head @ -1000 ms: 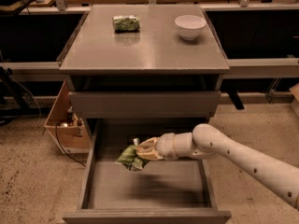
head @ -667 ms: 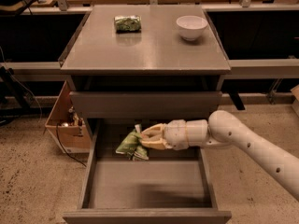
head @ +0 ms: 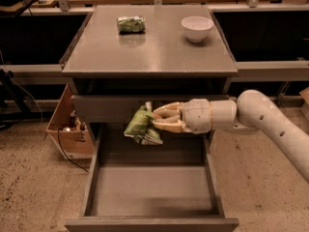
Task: Pick green jalapeno chip bag from middle drawer and place on counter
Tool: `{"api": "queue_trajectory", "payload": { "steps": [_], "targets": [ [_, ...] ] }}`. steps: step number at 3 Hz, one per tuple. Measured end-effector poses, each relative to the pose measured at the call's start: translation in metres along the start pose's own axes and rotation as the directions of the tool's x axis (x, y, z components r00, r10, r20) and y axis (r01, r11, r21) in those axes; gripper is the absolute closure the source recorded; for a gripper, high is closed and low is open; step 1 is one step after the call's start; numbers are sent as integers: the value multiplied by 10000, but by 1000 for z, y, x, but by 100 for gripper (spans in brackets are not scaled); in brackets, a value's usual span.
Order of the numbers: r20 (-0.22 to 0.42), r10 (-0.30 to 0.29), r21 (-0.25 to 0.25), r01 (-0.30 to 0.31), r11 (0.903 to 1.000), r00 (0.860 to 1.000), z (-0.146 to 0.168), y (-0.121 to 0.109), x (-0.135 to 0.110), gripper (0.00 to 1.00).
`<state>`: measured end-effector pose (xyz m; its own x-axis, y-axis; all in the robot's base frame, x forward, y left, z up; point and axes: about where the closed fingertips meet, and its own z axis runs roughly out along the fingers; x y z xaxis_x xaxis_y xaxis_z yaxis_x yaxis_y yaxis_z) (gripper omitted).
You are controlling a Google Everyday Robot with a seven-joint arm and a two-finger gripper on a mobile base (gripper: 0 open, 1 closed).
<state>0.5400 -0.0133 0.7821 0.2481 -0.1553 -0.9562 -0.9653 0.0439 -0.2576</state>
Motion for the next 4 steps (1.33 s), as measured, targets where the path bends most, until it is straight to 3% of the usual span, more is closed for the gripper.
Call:
{"api": "queue_trajectory", "payload": {
  "steps": [1,2,3,4],
  "targets": [
    [107,-1399,591,1390,9885,9901,-18,-50,-63,100],
    [12,-2174,1109,2160,9701,9761,-29,-88,-100,100],
    [-201,-2841,1714,2833,9436,9586,-35,-123,-136,100],
    [-623,-3476,2469,3519,9029,9356,-27,-157,-155,100]
  ]
}}
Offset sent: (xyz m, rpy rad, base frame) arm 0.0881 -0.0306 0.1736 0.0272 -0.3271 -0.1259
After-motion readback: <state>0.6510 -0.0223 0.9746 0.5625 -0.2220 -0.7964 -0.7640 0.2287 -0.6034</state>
